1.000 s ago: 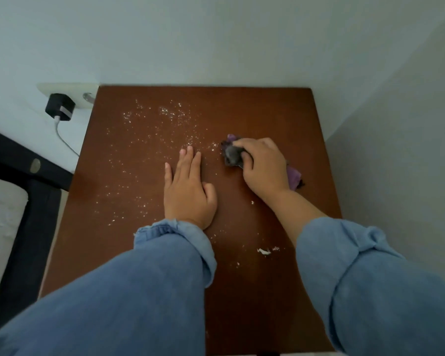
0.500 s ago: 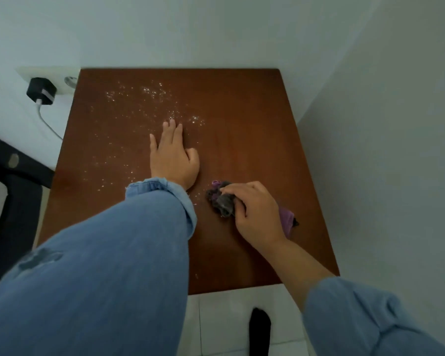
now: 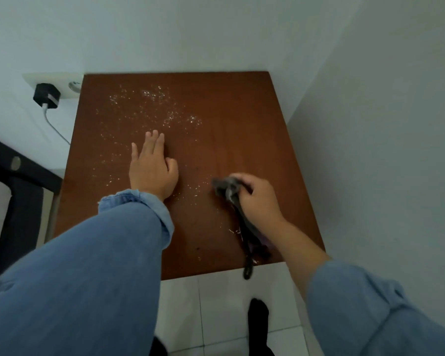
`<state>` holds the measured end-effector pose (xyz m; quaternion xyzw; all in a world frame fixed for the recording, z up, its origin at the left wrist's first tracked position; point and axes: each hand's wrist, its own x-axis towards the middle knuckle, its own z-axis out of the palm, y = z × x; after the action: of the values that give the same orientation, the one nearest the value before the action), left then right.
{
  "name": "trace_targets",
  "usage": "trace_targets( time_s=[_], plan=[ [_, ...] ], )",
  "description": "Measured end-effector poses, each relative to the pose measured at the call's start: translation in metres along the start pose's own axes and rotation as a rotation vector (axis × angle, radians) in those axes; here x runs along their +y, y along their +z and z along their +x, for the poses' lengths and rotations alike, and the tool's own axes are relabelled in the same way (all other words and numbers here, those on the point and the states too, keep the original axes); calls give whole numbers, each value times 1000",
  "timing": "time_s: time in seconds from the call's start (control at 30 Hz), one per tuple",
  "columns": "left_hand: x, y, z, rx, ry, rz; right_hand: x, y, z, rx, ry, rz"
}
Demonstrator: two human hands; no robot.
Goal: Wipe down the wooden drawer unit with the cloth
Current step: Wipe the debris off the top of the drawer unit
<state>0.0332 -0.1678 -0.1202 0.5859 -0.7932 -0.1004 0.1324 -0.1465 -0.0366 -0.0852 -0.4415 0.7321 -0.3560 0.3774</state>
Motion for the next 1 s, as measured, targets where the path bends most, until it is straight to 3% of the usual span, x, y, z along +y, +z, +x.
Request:
trace_targets(
  time_s=[0.1,0.2,0.47,0.73,1.0],
  plan=[
    [-17,-6,5,-6,-25,12,-24,-12,43,78,43,216],
    [-32,-4,1,-29,-1,-3,-26,-14,83,196,37,265],
    [-36,3,1,16,-14,-76,-43,20,196,440,-37,34],
    [-37,0,4,-33,-55,-93,-89,59,300,279,-234,-211],
    [-43,0,9,-27,-51,-92,-85,64,313,82,-333,-440]
  ],
)
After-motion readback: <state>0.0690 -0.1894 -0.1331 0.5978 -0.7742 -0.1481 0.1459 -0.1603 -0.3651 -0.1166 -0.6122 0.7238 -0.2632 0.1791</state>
